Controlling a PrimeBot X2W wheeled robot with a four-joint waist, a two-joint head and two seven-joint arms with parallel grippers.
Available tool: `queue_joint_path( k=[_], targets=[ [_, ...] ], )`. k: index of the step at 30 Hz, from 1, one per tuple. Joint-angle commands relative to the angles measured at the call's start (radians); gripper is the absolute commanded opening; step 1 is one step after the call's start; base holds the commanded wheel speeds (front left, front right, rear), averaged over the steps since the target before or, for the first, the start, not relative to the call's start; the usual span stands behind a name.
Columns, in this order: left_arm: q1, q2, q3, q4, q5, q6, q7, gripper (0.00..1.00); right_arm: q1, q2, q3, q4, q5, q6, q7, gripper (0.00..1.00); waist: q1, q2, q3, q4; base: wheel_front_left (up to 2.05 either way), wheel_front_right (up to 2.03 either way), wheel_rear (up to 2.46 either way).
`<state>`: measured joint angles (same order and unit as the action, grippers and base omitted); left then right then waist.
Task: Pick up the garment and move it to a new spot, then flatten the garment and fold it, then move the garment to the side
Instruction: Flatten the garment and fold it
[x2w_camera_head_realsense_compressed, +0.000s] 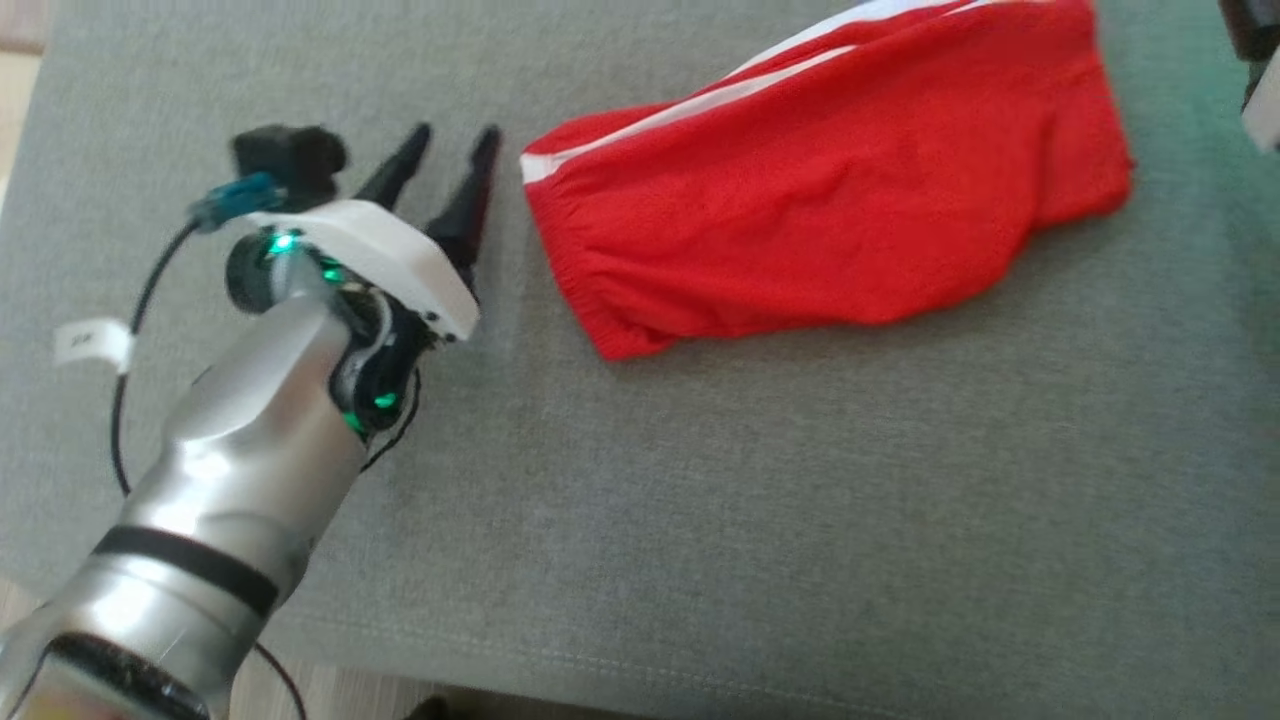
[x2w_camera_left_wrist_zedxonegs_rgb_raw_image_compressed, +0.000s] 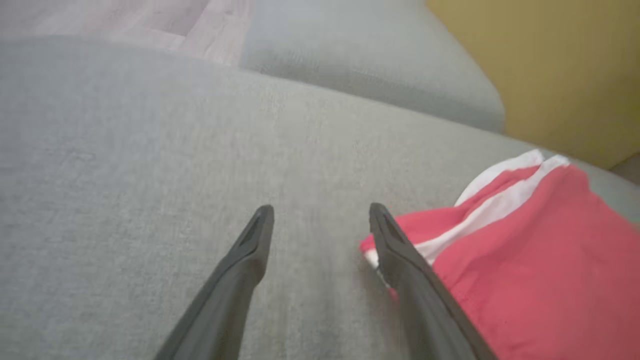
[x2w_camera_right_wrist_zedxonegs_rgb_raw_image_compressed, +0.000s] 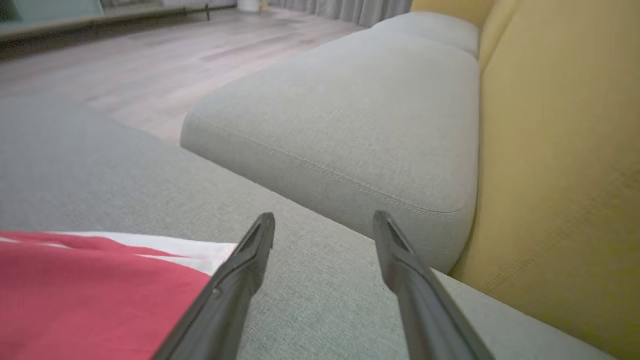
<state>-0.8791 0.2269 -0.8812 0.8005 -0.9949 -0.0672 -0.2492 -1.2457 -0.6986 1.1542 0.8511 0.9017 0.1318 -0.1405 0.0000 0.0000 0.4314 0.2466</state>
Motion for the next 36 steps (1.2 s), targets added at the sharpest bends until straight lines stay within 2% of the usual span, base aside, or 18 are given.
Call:
queue_joint_path(
  k=[1,6,11,15,18,23,29,36],
  targets=[
    [-0.007,0.048,0.083,-0.059,0.014,0.021,-0.011,1.00,0.051,0.001,-0.034,0.007,0.018,-0.001,-0.058,1.00,0.0000,0.0000,-0.048,-0.029,0.00,0.00,0.00],
    [0.122,0.074,0.311,-0.264,0.140,0.082,-0.012,1.00,0.141,0.036,-0.145,-0.001,0.033,-0.001,-0.118,1.00,0.0000,0.0000,-0.119,-0.070,0.00,0.00,0.00],
    [0.293,0.045,0.504,-0.438,0.264,0.109,-0.012,1.00,0.275,0.079,-0.410,-0.133,-0.050,-0.001,-0.121,1.00,0.0000,0.0000,-0.187,-0.120,0.00,0.00,0.00],
    [0.414,-0.002,0.607,-0.525,0.341,0.101,-0.012,1.00,0.450,0.140,-0.604,-0.260,-0.187,-0.001,-0.121,1.00,0.0000,0.0000,-0.237,-0.156,0.00,0.00,0.00],
    [0.490,-0.038,0.659,-0.566,0.399,0.086,-0.012,1.00,0.586,0.200,-0.731,-0.350,-0.285,-0.001,-0.121,1.00,0.0000,0.0000,-0.270,-0.176,0.00,0.00,0.00],
    [0.589,-0.091,0.718,-0.588,0.487,0.053,-0.012,1.00,0.787,0.299,-0.869,-0.469,-0.427,-0.001,-0.121,1.00,0.0000,0.0000,-0.309,-0.204,0.00,0.00,0.00],
    [0.686,-0.140,0.769,-0.593,0.580,0.017,-0.013,1.00,0.959,0.400,-0.970,-0.551,-0.519,-0.001,-0.121,1.00,0.0000,0.0000,-0.345,-0.231,0.00,0.00,0.00],
    [0.763,-0.167,0.796,-0.581,0.644,0.002,-0.013,1.00,1.057,0.443,-1.046,-0.581,-0.613,-0.001,-0.121,1.00,0.0000,0.0000,-0.362,-0.246,0.00,0.00,0.00]
  ],
)
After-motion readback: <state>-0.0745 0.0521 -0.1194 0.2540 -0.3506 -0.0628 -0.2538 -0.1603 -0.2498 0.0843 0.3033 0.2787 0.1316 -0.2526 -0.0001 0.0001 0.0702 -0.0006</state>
